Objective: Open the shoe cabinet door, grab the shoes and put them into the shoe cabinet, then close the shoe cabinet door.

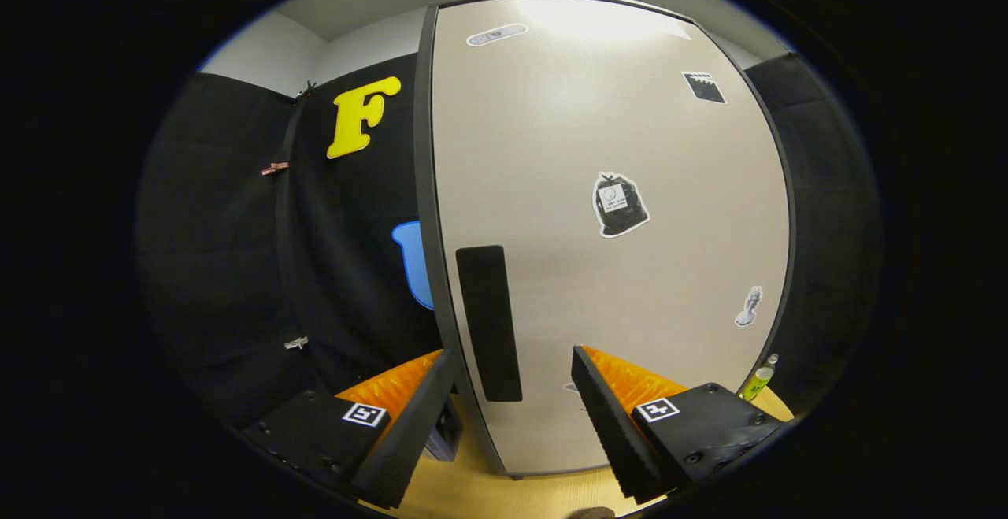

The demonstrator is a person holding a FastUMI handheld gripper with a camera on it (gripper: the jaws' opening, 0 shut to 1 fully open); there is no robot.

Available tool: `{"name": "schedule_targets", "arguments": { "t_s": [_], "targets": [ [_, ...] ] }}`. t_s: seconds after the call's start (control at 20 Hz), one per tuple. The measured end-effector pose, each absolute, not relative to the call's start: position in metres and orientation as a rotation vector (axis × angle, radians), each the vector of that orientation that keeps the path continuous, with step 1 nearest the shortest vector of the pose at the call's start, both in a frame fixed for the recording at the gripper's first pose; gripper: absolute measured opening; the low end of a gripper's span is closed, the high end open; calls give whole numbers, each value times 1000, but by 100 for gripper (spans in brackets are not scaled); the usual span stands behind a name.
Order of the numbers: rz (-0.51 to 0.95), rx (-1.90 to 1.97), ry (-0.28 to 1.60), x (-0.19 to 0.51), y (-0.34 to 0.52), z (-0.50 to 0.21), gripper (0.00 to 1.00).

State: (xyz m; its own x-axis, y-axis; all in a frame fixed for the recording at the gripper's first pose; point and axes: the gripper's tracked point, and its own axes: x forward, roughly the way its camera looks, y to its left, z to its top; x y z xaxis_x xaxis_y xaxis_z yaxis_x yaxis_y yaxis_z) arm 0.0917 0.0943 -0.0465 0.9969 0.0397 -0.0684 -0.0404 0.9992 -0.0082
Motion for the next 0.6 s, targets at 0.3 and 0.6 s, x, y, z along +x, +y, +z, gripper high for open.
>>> {"name": "schedule_targets", "arguments": {
  "t_s": [0.3,0.6],
  "targets": [
    [8,-27,103,121,95,-61,76],
    [10,-59,95,126,105,-62,44]
  ]
}}
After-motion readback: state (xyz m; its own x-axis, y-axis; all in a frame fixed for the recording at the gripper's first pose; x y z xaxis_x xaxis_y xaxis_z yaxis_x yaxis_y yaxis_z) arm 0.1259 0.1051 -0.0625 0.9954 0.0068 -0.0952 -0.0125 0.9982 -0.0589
